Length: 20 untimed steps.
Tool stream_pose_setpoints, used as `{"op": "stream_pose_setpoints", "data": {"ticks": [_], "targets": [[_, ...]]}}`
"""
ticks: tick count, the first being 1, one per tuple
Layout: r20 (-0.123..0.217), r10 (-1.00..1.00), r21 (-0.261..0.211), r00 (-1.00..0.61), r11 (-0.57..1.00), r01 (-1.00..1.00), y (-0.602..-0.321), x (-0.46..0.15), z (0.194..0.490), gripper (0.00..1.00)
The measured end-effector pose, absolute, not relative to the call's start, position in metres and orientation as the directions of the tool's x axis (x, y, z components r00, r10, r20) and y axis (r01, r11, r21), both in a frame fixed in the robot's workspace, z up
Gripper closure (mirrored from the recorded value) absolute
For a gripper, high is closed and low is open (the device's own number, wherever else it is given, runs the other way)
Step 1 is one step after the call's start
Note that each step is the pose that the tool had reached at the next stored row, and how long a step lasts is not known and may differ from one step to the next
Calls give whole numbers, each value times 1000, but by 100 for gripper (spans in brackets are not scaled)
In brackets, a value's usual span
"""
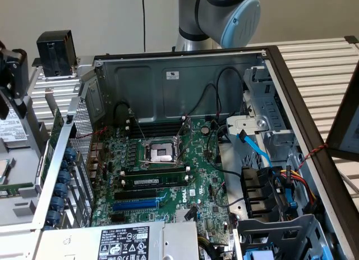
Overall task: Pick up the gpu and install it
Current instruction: 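Pick up the gpu and move the gpu toward the slot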
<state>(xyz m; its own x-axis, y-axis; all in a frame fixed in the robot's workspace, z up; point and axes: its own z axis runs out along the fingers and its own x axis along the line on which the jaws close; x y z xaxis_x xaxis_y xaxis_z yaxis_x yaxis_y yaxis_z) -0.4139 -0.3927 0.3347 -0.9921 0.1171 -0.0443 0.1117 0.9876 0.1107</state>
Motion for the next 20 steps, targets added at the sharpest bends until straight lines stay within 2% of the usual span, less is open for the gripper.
{"op": "stream_pose_setpoints", "data": {"ticks": [20], "targets": [[-45, 126, 91, -991, 988, 121, -395, -405, 303, 58]]}}
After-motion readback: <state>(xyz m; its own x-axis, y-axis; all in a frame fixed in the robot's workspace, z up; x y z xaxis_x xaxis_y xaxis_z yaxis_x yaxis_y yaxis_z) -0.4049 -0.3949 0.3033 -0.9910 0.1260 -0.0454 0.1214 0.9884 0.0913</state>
